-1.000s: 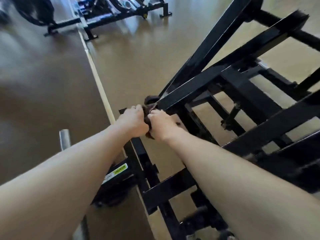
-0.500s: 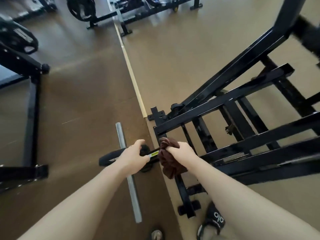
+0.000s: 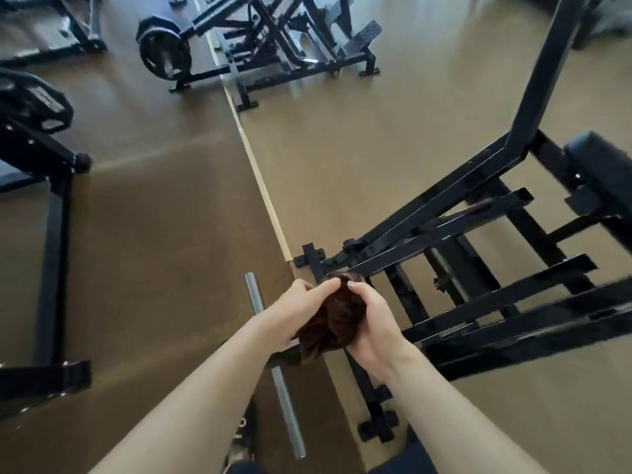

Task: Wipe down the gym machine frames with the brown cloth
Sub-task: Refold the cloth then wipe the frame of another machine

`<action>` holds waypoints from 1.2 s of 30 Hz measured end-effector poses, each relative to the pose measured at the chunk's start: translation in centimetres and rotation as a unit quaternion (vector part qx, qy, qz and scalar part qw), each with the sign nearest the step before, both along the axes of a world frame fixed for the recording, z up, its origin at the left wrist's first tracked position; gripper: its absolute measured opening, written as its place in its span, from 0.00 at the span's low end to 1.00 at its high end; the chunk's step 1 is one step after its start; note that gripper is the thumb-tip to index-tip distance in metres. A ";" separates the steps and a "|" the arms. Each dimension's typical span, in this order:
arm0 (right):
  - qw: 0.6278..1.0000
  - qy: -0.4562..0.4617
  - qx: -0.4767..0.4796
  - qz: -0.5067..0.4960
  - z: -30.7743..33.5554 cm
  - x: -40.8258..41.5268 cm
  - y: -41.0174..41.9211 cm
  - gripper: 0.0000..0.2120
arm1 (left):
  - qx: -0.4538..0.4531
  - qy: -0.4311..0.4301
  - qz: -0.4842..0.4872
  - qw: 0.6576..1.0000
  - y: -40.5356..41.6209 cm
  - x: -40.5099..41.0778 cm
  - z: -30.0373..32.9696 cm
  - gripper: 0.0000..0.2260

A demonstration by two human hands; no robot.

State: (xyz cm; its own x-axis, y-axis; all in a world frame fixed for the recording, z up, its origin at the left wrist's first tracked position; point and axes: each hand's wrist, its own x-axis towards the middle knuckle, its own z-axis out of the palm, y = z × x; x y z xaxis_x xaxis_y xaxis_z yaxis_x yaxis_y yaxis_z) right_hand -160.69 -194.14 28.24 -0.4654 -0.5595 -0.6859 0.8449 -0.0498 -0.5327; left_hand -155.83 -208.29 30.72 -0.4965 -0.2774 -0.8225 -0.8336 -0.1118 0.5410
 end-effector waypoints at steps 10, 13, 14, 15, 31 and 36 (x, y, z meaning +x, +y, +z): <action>0.992 0.033 0.053 -0.111 5.5 10.2 -12.5 0.30 | -0.023 0.076 -0.190 0.979 -13.2 7.5 5.2 0.23; 0.988 0.072 0.090 -0.100 6.8 11.1 -12.7 0.26 | -0.016 0.096 -0.214 0.972 -15.3 7.5 6.9 0.20; 0.986 0.087 0.109 -0.093 7.3 11.1 -12.6 0.25 | -0.013 0.100 -0.223 0.970 -15.8 7.4 7.3 0.19; 0.982 0.102 0.135 -0.086 7.6 11.1 -12.3 0.23 | -0.011 0.103 -0.232 0.967 -16.2 7.1 7.8 0.19; 0.935 0.298 0.142 0.131 11.1 7.7 -12.7 0.20 | -0.154 0.154 -0.581 0.784 -19.1 1.8 12.9 0.18; 0.878 0.371 0.275 0.126 9.8 3.6 -20.3 0.18 | -0.156 0.229 -0.578 0.767 -25.5 -2.7 12.0 0.19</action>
